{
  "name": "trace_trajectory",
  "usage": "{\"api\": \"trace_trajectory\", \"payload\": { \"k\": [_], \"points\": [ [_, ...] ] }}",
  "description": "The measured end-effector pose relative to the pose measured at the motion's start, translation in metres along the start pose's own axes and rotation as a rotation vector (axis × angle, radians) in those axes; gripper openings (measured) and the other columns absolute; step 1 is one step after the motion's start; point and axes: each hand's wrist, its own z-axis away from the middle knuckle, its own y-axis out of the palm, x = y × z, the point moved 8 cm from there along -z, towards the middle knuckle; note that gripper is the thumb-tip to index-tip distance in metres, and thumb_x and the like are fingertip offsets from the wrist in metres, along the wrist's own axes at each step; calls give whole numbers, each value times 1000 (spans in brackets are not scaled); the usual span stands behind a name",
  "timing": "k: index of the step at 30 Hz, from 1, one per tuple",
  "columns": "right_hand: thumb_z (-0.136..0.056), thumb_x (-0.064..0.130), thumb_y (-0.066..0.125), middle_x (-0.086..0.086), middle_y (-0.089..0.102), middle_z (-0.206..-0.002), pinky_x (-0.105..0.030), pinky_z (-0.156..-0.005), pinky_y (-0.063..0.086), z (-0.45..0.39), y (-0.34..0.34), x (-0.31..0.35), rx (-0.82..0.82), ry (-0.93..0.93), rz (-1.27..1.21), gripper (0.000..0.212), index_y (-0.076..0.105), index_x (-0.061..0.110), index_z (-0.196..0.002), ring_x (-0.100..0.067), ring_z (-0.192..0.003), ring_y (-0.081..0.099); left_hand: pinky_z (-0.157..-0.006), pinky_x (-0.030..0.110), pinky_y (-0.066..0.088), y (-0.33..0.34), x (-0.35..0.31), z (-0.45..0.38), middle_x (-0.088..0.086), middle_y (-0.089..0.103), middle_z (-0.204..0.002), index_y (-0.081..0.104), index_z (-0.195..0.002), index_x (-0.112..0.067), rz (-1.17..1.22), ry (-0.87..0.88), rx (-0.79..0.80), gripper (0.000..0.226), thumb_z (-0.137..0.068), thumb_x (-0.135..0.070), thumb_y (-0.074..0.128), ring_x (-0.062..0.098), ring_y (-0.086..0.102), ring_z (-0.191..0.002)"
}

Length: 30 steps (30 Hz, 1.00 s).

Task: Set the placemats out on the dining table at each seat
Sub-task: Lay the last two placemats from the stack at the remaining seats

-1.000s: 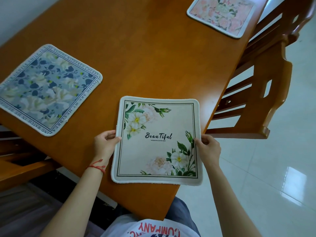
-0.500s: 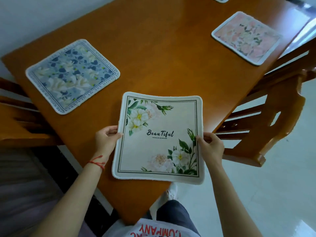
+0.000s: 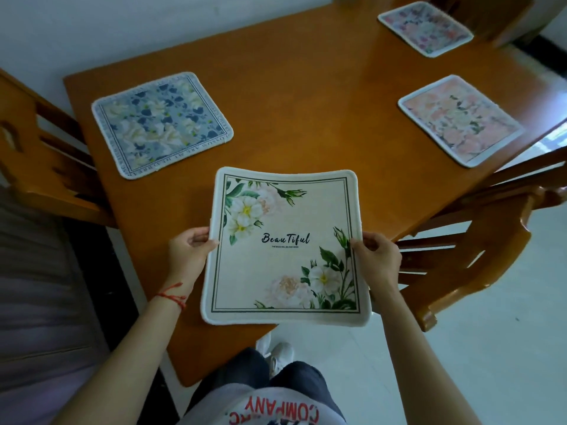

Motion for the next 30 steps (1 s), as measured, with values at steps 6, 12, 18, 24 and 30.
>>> {"api": "trace_trajectory", "payload": {
  "k": [6,12,18,24,30],
  "points": [
    [-85,17,62,4,63,-85,-11,-50,45,-18,3,17,-2,-77,43,24,63,9,-108,0,-68,60,-76,32,49,3,0,-13,11,65,-95,62,-107,0,32,-17,-12,32,-76,4,66,22,61,-85],
    [-85,15,62,2,64,-86,-8,-47,48,-44,-6,31,36,-156,70,24,63,7,-107,0,-68,61,-78,32,49,17,-12,-13,10,65,-97,62,-108,0,42,-39,-36,32,-76,2,66,22,61,-88],
    [-85,15,62,0,64,-87,-3,-48,45,-84,-16,33,111,-207,72,25,62,7,-108,1,-68,60,-73,27,46,41,-28,5,8,63,-95,61,-108,0,74,-52,-134,31,-77,3,65,20,59,-85],
    [-85,18,61,4,64,-86,-5,-47,47,-127,-35,32,268,-270,107,26,61,10,-110,0,-69,62,-67,22,45,74,-33,44,9,62,-95,61,-109,1,118,-95,-277,31,-78,4,63,20,59,-84],
    [-85,17,62,4,63,-84,-3,-43,43,-159,-60,34,349,-319,147,25,62,8,-109,2,-66,59,-59,14,39,108,-45,78,4,61,-89,62,-107,1,172,-107,-361,30,-78,4,63,7,56,-71]
  ]
}}
